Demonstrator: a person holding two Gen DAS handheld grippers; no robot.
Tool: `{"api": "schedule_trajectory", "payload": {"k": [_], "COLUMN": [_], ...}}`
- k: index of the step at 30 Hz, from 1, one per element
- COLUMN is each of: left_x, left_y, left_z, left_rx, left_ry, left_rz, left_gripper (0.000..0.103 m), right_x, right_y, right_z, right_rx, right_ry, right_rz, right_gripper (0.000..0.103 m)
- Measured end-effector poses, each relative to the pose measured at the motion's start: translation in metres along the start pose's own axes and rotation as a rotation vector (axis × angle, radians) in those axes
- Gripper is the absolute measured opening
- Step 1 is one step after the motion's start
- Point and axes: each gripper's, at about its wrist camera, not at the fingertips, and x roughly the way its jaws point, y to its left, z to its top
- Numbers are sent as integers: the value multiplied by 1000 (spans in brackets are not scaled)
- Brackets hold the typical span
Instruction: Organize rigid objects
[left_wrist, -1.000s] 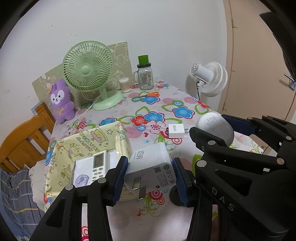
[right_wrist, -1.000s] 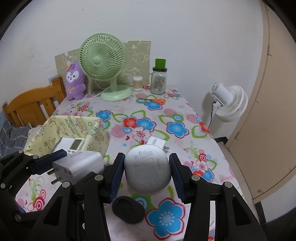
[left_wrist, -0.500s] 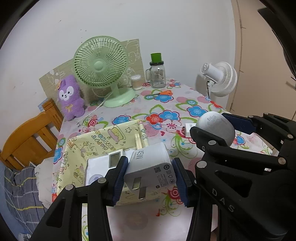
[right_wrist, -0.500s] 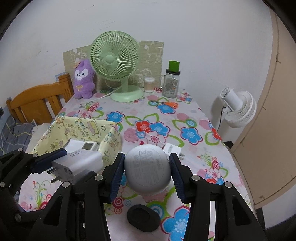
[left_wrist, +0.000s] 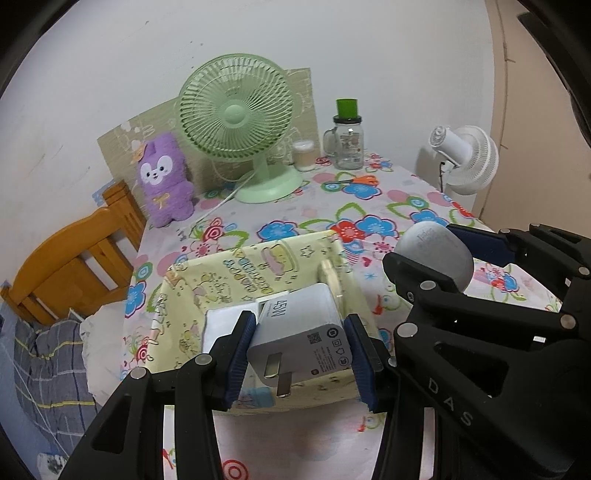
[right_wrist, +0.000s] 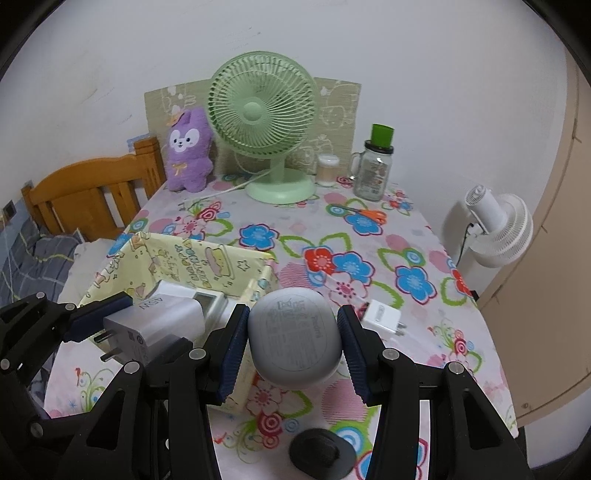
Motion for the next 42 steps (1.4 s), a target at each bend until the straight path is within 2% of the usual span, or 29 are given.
{"api": "schedule_trajectory", "payload": {"k": [24, 37, 42], "left_x": [46, 77, 81], "left_y": [57, 72, 74], "left_z": [-11, -19, -19], "left_rx": [-77, -120, -123], "left_ry": [90, 160, 163], "left_rz": [37, 19, 33], "left_gripper": [51, 51, 51], "right_x": [64, 106, 115], "right_y": [56, 76, 79], "right_z": [17, 17, 19], "right_rx": [-82, -131, -140], "right_ry": [73, 143, 174], "right_rz": [74, 132, 161], "right_gripper": [52, 52, 52]}}
